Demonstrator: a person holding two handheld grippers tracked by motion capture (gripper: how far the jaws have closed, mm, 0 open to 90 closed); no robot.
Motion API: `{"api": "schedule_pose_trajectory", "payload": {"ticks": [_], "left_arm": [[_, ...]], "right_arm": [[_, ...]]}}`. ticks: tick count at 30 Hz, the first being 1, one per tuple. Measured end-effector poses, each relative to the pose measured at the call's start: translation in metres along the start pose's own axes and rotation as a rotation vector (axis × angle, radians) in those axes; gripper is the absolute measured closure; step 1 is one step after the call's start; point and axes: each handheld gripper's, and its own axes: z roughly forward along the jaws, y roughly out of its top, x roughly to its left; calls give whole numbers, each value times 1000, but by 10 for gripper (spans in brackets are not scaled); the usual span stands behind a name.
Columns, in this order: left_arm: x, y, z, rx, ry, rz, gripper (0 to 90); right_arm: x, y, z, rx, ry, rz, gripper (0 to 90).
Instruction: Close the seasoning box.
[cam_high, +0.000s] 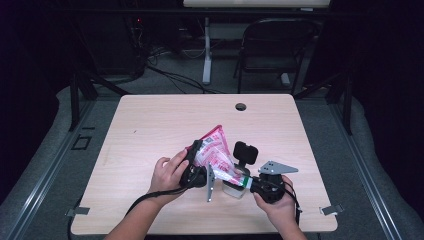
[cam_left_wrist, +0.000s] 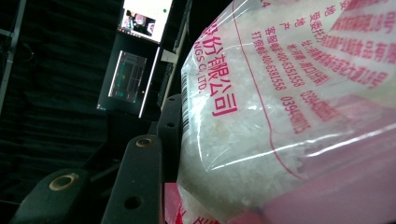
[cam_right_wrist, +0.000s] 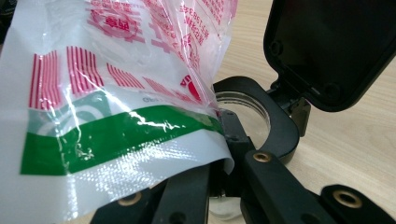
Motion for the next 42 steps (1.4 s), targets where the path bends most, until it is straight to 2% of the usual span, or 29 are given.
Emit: {"api": "schedule_pose_trajectory", "payload": {"ticks": [28,42], "left_arm": [[2,6,-3,-17,30,23,640],[2,5,-2,-11,18,26,638]], "right_arm": [[1,-2,-1,-6,2,2,890],[1,-1,-2,-8,7,0,838]]}}
